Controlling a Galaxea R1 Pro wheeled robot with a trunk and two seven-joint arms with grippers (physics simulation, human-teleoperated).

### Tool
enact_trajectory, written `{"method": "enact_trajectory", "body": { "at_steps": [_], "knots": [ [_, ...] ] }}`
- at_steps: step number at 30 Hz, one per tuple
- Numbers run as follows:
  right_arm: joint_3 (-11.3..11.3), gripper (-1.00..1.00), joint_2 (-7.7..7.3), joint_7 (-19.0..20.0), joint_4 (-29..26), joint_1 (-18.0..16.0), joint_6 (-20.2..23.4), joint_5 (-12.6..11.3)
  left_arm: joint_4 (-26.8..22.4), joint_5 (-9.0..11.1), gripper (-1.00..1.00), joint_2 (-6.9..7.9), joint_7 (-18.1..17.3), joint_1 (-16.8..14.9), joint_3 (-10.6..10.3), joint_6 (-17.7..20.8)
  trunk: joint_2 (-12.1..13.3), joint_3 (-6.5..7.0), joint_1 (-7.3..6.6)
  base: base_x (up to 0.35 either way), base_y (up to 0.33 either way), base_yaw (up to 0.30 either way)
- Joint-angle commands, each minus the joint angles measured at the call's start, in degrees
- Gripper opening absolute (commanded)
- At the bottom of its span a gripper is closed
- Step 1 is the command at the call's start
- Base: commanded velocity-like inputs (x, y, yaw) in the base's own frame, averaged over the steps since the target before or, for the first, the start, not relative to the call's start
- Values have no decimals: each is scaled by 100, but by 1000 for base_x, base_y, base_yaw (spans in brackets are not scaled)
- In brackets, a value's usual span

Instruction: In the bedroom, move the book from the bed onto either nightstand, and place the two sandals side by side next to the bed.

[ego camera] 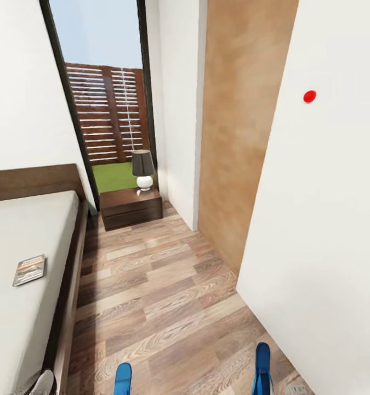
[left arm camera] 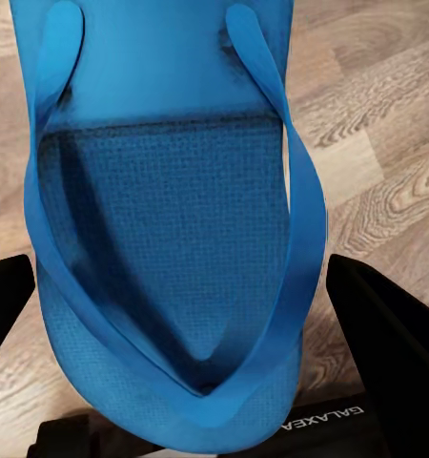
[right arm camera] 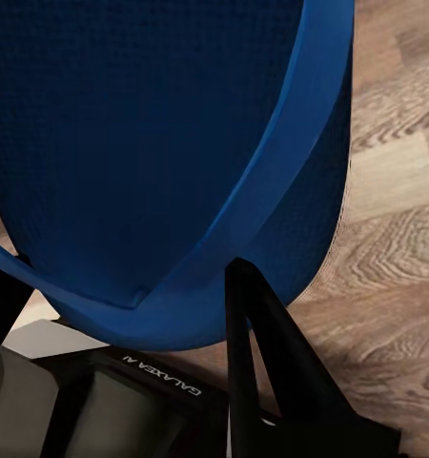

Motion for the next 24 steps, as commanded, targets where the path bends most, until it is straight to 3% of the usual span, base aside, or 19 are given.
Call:
{"method": "enact_trajectory", "body": {
  "at_steps": [1, 13, 24],
  "knots": [
    [41, -100, 5, 25, 18, -7, -47, -37, 9, 53, -100, 1, -19, -6, -37, -17, -3, -6, 0, 19, 0, 260],
    [41, -100, 3, 25, 18, -7, -52, -37, 9, 52, -100, 1, -19, -6, -37, -17, -3, -6, 0, 121, -103, 248],
    [41, -100, 2, 34, 18, -5, -45, -37, 9, 53, -100, 1, -19, -6, -37, -17, -3, -6, 0, 215, -186, 20]
  ]
}}
